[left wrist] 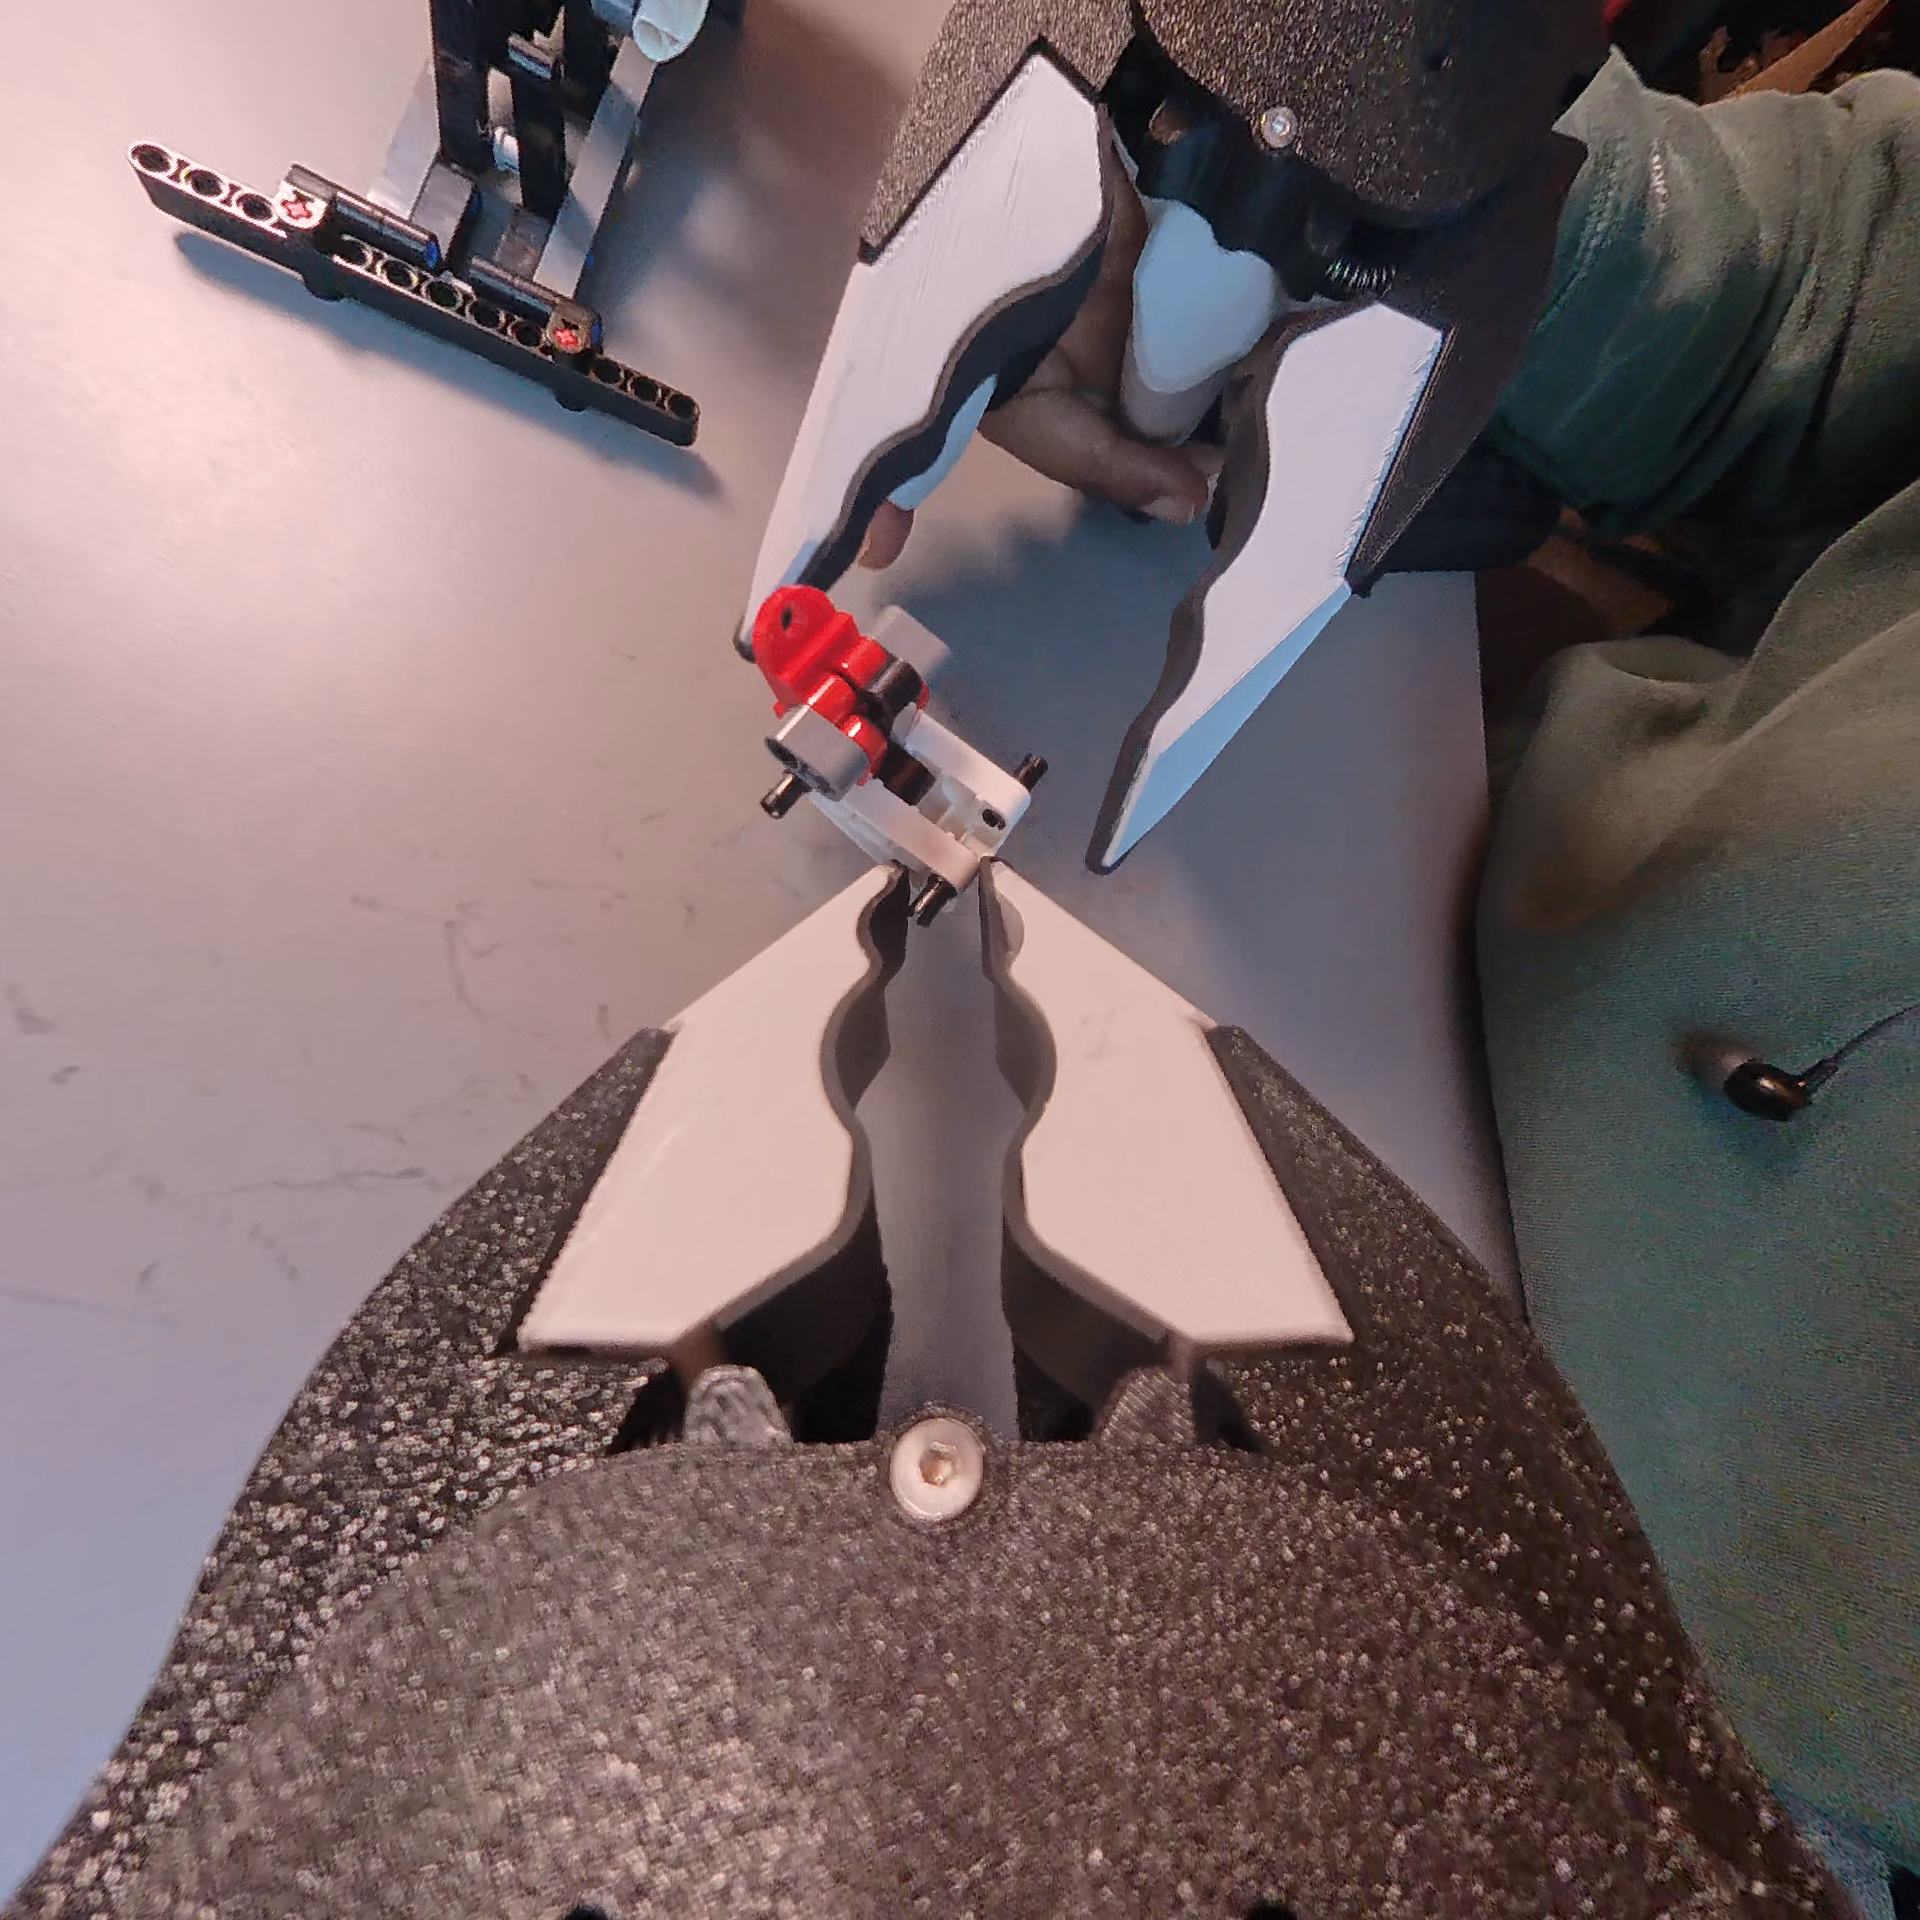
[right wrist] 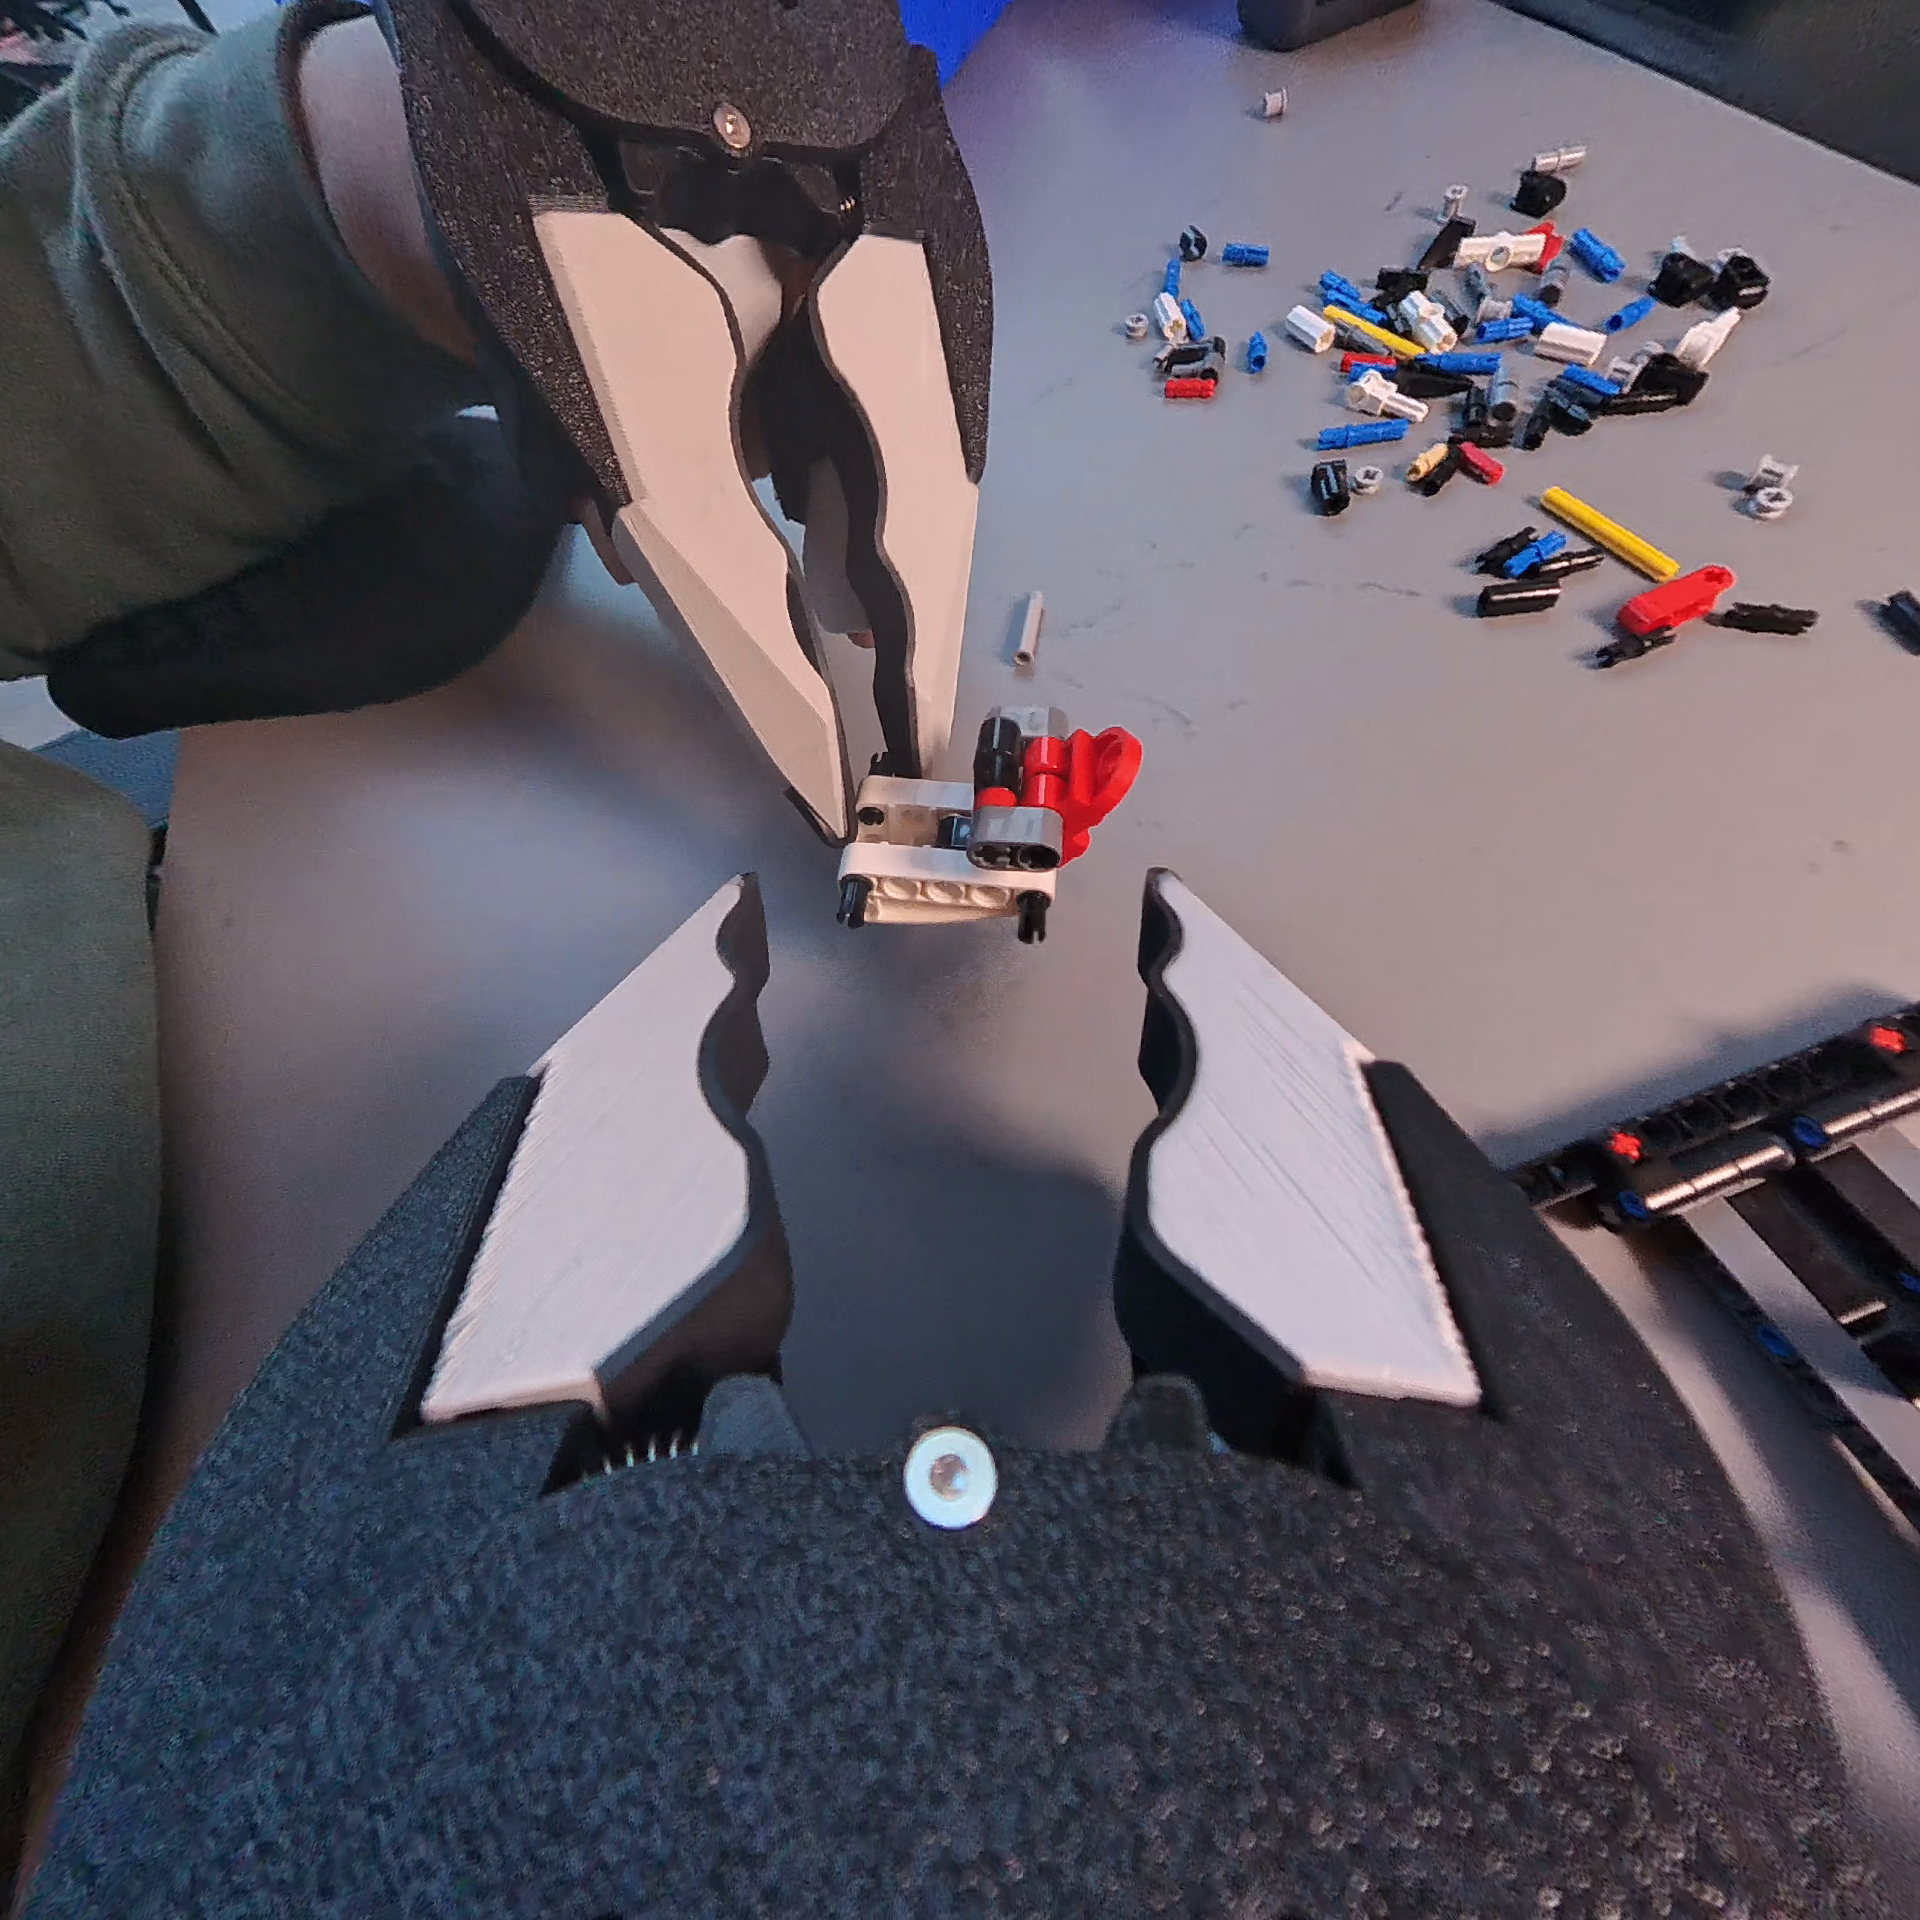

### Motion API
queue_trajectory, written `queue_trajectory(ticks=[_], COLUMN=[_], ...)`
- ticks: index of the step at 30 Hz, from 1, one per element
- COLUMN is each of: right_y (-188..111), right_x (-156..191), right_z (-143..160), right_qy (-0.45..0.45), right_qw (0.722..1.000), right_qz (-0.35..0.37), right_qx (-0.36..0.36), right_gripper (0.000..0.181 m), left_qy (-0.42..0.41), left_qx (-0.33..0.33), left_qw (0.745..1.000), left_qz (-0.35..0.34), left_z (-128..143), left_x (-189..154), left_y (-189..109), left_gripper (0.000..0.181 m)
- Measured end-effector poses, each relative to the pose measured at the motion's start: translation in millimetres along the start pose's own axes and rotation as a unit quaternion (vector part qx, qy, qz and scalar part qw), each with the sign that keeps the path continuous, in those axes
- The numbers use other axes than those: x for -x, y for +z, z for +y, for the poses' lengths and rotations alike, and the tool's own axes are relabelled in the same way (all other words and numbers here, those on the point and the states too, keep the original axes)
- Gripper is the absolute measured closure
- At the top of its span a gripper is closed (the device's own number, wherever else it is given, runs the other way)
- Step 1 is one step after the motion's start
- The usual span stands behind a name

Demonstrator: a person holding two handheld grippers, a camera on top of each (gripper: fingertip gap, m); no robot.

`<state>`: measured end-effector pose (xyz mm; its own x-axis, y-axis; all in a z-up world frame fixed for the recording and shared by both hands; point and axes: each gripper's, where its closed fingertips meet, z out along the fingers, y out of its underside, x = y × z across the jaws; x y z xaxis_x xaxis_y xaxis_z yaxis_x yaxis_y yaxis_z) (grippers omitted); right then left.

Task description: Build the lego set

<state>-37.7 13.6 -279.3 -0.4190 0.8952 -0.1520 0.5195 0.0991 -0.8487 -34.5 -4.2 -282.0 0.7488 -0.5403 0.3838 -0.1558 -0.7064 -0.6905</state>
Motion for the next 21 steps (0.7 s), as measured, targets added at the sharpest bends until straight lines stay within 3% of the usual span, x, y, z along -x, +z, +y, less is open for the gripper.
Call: queue_trajectory(ticks=[8,21], right_y=[-1.2,-6.1], right_x=[5.5,-2.3], right_z=[-10.4,-3.6], right_qy=[0.003,-0.002], right_qw=[0.999,1.000], right_qz=[-0.012,0.004], right_qx=[-0.032,-0.016], right_gripper=[0.135,0.126], left_qy=[-0.001,-0.026], left_qx=[-0.014,-0.025], left_qw=[1.000,0.999], left_qz=[0.012,0.026], left_z=[-5.8,0.9], left_x=[-5.2,4.4], left_y=[-6.6,-10.7], left_gripper=[0.168,0.168])
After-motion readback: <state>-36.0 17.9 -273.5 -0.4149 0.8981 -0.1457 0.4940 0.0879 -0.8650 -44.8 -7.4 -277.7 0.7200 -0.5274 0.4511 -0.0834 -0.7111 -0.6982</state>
